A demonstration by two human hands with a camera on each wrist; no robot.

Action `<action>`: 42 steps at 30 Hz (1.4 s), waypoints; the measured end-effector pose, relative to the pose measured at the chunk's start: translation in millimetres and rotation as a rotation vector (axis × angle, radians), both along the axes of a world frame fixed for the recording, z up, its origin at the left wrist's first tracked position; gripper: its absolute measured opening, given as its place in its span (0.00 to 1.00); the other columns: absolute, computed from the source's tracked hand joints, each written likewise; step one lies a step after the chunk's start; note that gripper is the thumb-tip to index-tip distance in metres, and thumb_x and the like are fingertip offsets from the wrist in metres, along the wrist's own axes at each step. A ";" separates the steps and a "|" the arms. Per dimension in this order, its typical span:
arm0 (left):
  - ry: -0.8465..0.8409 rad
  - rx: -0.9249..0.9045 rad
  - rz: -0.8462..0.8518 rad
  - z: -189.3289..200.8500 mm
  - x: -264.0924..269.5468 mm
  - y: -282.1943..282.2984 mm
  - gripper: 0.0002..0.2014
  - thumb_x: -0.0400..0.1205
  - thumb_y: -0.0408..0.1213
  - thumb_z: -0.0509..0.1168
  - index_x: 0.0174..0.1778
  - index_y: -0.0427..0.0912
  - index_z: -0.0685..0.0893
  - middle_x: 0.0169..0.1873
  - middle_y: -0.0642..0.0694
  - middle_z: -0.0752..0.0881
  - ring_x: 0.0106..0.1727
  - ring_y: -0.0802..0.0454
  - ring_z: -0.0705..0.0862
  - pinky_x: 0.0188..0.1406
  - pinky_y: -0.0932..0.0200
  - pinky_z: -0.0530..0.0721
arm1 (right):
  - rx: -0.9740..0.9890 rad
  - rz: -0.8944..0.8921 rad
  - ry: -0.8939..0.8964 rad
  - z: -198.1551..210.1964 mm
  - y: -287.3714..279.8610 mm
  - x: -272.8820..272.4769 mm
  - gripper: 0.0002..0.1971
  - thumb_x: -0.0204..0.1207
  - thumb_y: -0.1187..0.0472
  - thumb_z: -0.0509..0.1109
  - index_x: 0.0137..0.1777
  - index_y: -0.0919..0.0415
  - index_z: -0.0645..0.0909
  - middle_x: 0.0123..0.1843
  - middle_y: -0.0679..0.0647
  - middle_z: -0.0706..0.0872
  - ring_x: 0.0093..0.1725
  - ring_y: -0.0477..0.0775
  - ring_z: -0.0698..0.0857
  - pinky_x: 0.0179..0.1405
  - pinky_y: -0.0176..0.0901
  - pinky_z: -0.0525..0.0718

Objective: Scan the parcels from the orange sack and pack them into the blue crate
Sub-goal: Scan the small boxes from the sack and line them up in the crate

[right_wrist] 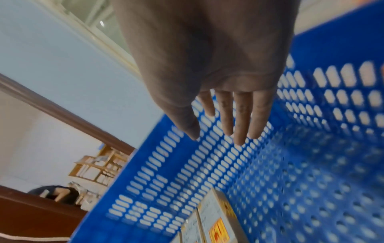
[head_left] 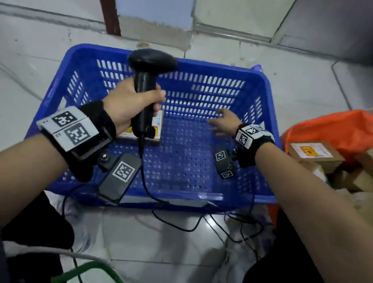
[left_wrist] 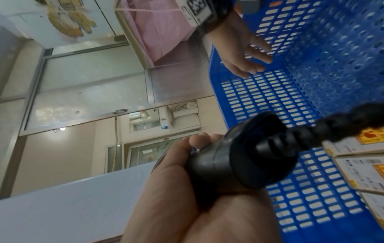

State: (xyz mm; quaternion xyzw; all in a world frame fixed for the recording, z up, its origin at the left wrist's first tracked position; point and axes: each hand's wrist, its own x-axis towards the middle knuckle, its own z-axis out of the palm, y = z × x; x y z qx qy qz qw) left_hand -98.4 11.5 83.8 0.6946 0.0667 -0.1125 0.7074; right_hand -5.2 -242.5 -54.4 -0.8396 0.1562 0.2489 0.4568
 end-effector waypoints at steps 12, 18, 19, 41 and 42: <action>-0.026 0.056 -0.371 4.2 -3.4 -164.1 0.11 0.78 0.21 0.67 0.37 0.41 0.77 0.20 0.51 0.79 0.18 0.58 0.77 0.21 0.65 0.78 | -0.127 -0.435 -0.353 44.9 -167.2 -100.5 0.05 0.69 0.64 0.69 0.43 0.55 0.83 0.37 0.54 0.86 0.36 0.53 0.87 0.41 0.51 0.85; -0.020 0.082 -0.443 -17.4 -6.7 -196.6 0.10 0.78 0.22 0.68 0.38 0.41 0.77 0.32 0.41 0.78 0.21 0.57 0.77 0.24 0.64 0.78 | -0.446 -0.506 -0.079 34.9 -260.9 -148.3 0.17 0.77 0.51 0.67 0.63 0.56 0.82 0.56 0.60 0.87 0.53 0.62 0.85 0.50 0.49 0.84; -0.019 0.089 -0.449 -20.4 -5.8 -199.2 0.10 0.78 0.22 0.68 0.39 0.41 0.78 0.33 0.41 0.79 0.21 0.56 0.78 0.25 0.63 0.79 | -0.471 -0.481 -0.041 28.2 -271.2 -152.6 0.22 0.77 0.47 0.67 0.68 0.55 0.79 0.60 0.61 0.87 0.54 0.64 0.85 0.50 0.50 0.84; 0.025 0.052 -0.460 -40.5 6.9 -181.7 0.06 0.79 0.24 0.68 0.46 0.37 0.79 0.39 0.38 0.81 0.26 0.56 0.78 0.31 0.61 0.81 | -0.446 -0.701 0.127 -18.2 -270.9 -121.3 0.70 0.56 0.34 0.82 0.86 0.59 0.39 0.83 0.70 0.54 0.79 0.75 0.63 0.71 0.65 0.72; 0.020 0.049 -0.452 -37.2 4.7 -179.9 0.06 0.79 0.24 0.67 0.46 0.37 0.79 0.38 0.39 0.81 0.25 0.56 0.78 0.31 0.61 0.81 | -0.448 -0.687 0.086 -6.3 -270.4 -120.1 0.69 0.56 0.33 0.82 0.86 0.59 0.40 0.83 0.70 0.55 0.79 0.74 0.65 0.70 0.64 0.73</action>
